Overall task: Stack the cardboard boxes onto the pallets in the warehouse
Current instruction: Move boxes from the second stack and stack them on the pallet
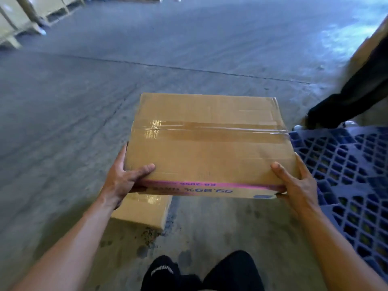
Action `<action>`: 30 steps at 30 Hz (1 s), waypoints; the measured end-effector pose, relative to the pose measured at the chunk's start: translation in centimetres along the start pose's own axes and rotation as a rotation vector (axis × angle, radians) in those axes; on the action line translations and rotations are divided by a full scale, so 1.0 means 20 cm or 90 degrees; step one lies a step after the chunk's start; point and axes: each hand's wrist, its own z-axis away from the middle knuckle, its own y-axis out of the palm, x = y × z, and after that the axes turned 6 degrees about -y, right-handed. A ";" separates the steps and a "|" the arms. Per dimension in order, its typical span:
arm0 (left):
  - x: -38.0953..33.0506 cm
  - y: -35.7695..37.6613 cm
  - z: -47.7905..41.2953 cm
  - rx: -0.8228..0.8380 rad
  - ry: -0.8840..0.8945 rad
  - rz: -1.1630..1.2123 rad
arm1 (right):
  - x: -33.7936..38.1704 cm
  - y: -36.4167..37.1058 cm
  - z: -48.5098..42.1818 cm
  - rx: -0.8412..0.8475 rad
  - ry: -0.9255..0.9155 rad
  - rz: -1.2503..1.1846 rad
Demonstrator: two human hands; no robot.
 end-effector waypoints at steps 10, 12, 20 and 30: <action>-0.16 0.35 0.64 -0.161 0.003 0.120 | 0.31 -0.31 -0.23 0.176 -0.049 -0.040; -0.13 0.45 0.81 -0.199 -0.019 0.131 | 0.32 -0.40 -0.25 0.203 -0.060 -0.032; 0.01 0.67 1.54 -0.311 -0.058 0.137 | 0.31 -0.71 0.06 0.314 -0.092 0.004; 0.38 0.86 2.61 -0.387 -0.041 0.156 | 0.11 -1.30 0.77 0.387 -0.121 0.015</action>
